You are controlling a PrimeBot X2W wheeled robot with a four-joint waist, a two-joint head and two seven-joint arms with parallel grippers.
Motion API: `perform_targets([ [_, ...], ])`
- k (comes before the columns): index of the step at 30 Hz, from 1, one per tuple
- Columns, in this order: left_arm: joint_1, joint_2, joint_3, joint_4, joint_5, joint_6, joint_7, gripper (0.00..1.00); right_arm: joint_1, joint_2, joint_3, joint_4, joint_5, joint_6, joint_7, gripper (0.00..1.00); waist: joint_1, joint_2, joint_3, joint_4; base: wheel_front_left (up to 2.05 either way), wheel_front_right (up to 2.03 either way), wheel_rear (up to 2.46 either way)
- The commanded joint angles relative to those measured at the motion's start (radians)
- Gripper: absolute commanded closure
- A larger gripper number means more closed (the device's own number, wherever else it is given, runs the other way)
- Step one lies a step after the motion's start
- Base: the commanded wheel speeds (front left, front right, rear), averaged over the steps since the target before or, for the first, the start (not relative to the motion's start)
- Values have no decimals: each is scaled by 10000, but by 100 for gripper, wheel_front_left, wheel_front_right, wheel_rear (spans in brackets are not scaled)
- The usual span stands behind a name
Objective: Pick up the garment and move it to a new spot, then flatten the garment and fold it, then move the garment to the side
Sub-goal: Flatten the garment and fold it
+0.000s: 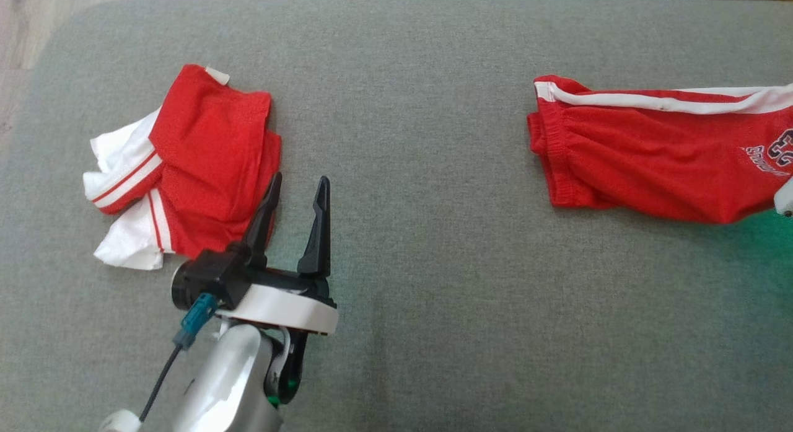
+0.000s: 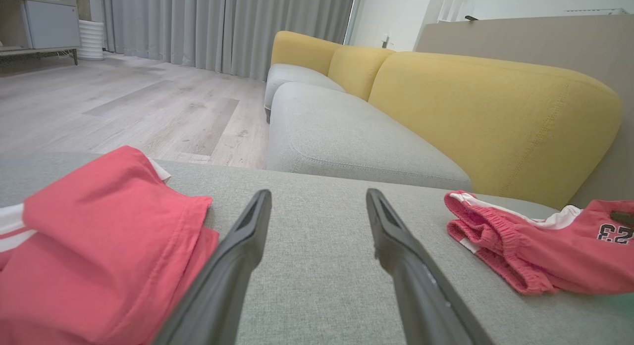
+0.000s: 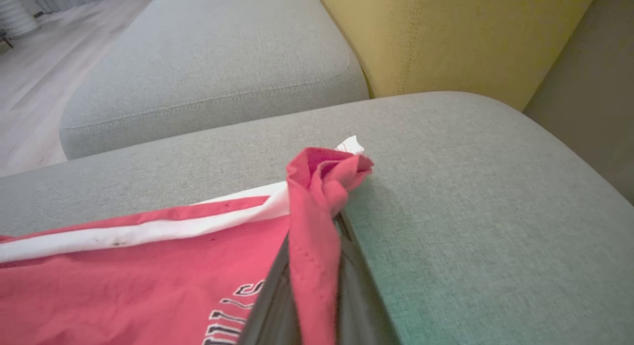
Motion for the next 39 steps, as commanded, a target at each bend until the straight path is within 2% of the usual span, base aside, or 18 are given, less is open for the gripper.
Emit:
perform_targets([
  [1,-167,89,372,-269,73,-3,-95,0,-108,-78,113,-335,-7,-9,-185,100,0,-1,-14,11,0,0,0],
  [9,-135,89,358,-227,47,24,-95,0,-126,401,416,-887,89,-9,-528,100,0,-1,-185,35,0,0,0],
  [13,-96,89,356,-175,34,21,-95,0,29,908,957,-1656,458,-9,-627,100,0,-1,-339,33,0,0,0],
  [18,-71,89,356,-133,16,22,-95,0,244,1210,1457,-2406,979,-9,-709,100,0,-1,-483,54,0,0,0],
  [24,10,89,322,-102,0,21,-95,0,713,1608,2665,-3643,1736,-9,-571,100,0,-1,-658,195,0,0,0],
  [25,48,89,317,-92,3,22,-95,0,905,1664,3115,-4016,1970,-9,-498,100,0,-1,-697,256,0,0,0],
  [28,122,89,292,-103,-5,42,-95,0,1175,1576,3953,-4383,2202,-9,-294,100,0,-1,-732,380,0,0,0],
  [39,152,89,235,-131,-6,93,-95,0,1417,1283,6163,-4375,2808,-9,391,100,0,-1,-703,500,0,0,0],
])
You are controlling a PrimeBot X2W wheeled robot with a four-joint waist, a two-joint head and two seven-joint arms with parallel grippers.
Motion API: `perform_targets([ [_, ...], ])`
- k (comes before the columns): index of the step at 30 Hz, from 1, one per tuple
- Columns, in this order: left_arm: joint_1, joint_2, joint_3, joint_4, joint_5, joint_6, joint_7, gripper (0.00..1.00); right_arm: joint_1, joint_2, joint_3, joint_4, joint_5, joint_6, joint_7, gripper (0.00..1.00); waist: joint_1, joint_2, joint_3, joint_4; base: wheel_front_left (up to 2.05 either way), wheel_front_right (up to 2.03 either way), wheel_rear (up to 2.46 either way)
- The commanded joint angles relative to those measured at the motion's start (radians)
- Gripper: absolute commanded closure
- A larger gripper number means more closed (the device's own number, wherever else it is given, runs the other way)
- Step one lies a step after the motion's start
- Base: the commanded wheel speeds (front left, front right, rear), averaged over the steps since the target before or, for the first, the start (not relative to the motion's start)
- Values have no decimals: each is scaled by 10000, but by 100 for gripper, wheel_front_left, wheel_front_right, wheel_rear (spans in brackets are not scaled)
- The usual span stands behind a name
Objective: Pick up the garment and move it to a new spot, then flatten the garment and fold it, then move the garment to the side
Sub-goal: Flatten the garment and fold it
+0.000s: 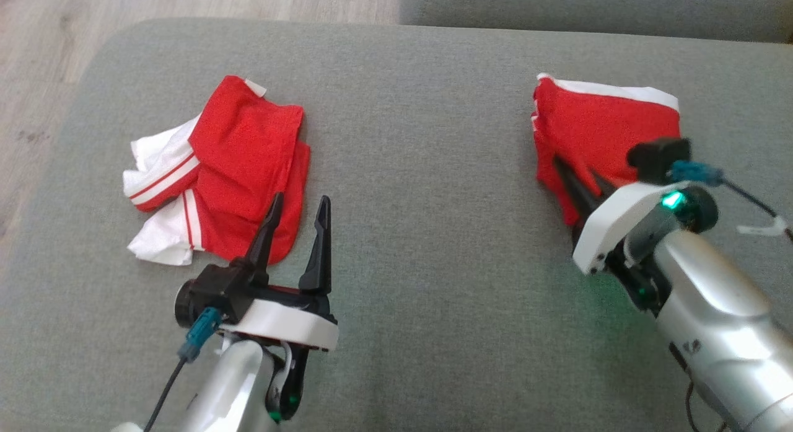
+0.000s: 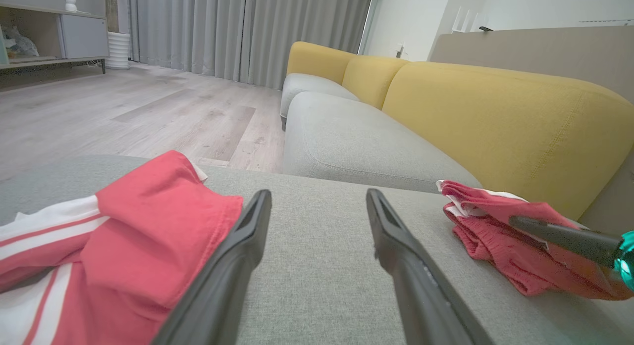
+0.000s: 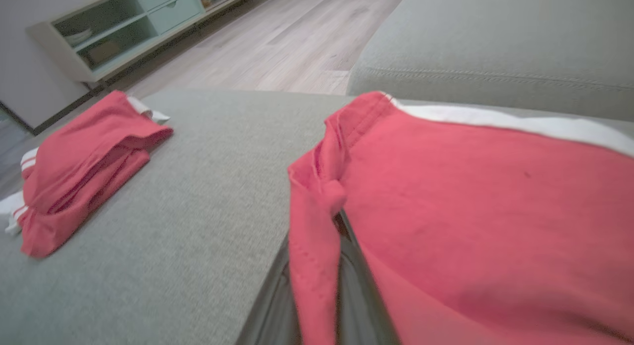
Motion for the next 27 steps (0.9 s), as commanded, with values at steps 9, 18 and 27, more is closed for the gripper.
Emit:
perform_targets([
  [9,-321,123,608,-636,135,210,-95,0,-397,-540,-290,-319,339,-9,-1542,0,0,0,-159,-804,0,0,0],
  [18,-335,113,1103,-1118,302,67,-95,0,294,-515,-3781,-933,-2166,-9,-2437,0,0,0,-283,-1654,0,0,0],
  [27,39,91,1079,-1024,410,-105,-95,0,3223,1756,-6550,-3550,-4994,-9,-2444,0,0,0,-338,-2061,0,0,0],
])
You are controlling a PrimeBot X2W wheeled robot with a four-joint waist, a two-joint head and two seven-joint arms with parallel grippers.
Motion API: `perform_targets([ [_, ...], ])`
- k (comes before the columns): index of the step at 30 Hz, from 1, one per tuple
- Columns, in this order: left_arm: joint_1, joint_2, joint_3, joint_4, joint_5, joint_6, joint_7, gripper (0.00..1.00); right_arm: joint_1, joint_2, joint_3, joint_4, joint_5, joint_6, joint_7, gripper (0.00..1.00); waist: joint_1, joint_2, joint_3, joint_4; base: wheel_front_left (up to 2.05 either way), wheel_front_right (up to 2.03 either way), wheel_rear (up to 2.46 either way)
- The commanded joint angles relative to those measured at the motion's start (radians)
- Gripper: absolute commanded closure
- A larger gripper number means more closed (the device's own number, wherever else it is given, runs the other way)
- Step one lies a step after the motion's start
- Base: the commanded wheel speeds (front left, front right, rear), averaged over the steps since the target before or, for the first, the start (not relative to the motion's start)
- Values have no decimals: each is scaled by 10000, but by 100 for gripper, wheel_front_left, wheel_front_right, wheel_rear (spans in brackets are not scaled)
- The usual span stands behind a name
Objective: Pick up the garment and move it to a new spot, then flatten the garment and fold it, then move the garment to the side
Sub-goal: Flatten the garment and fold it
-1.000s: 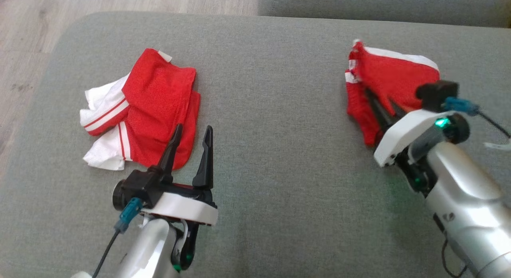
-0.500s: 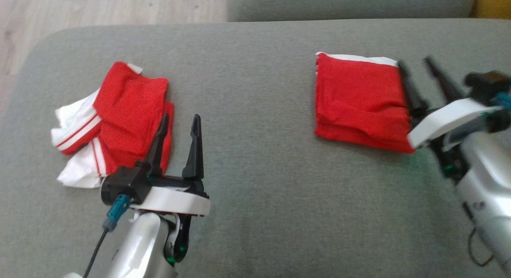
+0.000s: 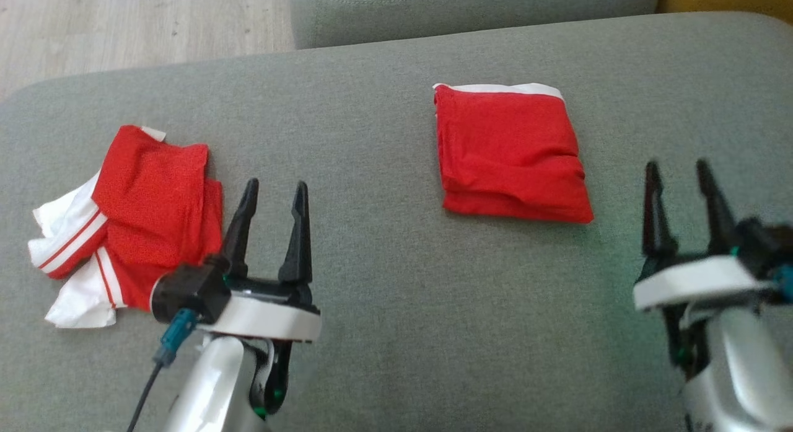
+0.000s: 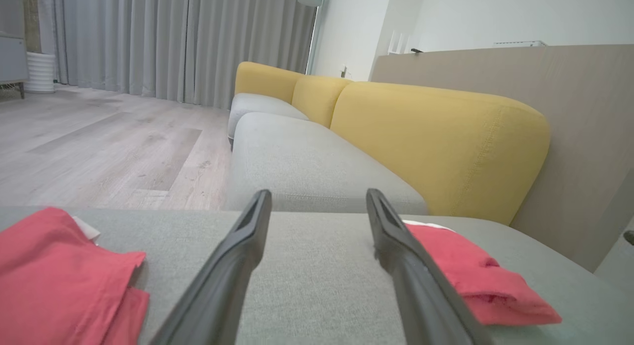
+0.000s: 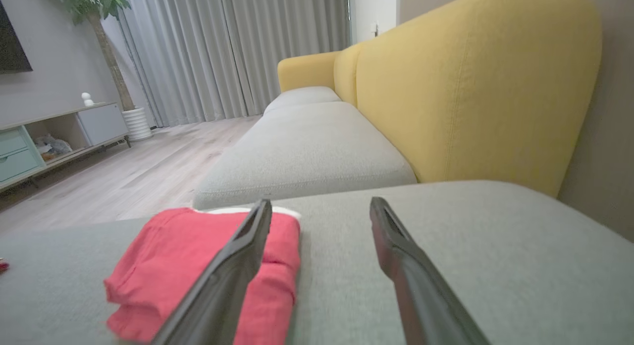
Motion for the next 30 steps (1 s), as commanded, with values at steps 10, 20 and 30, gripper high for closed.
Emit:
perform_targets([
  [10,133,70,218,-198,40,-93,-93,0,728,804,-388,-1334,-804,-9,-90,0,0,-1,-27,0,0,0,0],
  [20,-162,69,79,-262,98,-69,-93,0,-152,755,-588,-1247,-779,-9,218,100,0,-1,559,534,0,0,0],
  [30,-673,69,-80,-314,74,-103,-93,0,-2333,305,-830,619,-977,-9,1503,100,0,-1,1640,1230,0,0,0],
])
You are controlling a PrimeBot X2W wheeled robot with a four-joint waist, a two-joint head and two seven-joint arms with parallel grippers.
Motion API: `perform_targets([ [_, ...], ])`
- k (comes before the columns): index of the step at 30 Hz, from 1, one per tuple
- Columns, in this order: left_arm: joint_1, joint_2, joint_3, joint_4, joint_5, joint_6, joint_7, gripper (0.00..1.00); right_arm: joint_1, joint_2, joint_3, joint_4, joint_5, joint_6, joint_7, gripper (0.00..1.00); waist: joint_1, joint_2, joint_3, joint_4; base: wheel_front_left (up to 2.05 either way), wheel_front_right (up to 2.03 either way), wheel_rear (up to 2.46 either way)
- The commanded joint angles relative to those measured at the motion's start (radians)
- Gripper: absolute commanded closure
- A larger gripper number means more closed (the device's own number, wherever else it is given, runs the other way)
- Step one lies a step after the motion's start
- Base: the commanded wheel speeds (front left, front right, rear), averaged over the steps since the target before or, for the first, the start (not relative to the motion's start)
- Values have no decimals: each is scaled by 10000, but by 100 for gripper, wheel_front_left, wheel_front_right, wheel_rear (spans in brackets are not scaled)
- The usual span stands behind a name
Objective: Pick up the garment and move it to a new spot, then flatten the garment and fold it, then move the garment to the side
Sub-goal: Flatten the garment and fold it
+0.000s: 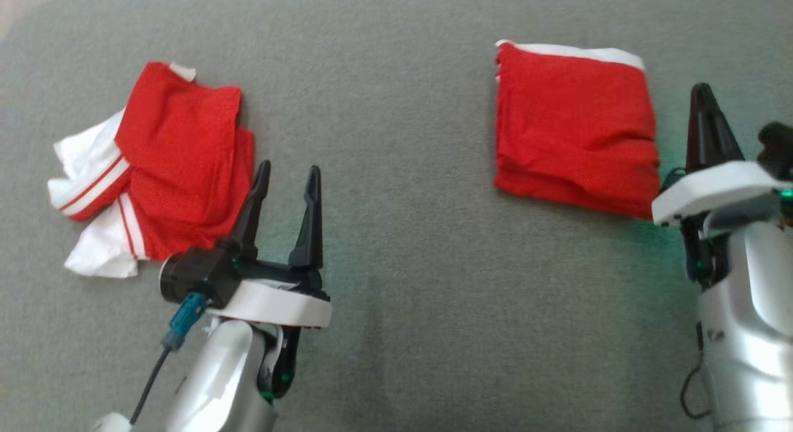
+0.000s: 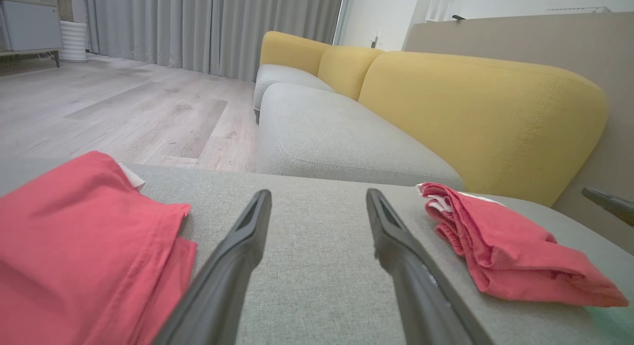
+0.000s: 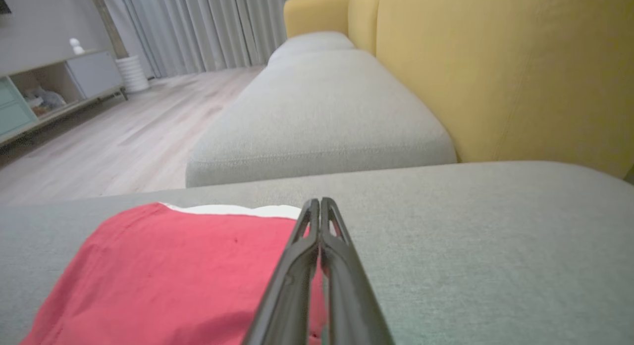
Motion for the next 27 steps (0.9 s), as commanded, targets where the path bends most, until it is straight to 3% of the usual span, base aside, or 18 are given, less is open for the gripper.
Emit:
perform_targets([
  [1,-364,74,193,-345,15,-27,-93,0,-546,-78,283,91,-83,-9,75,100,-3,0,329,299,0,0,0],
  [11,-572,74,54,-299,-74,15,-93,0,-1820,-22,467,3198,-661,-9,351,100,-3,0,607,662,0,0,0],
  [18,-629,74,-46,-312,-126,109,-93,0,-2801,325,766,3767,-909,-9,-1142,100,-3,0,525,760,0,0,0],
  [27,-686,74,-234,-340,-247,147,-93,0,-3221,543,2255,5342,-456,-9,-972,100,-3,0,552,921,0,0,0],
])
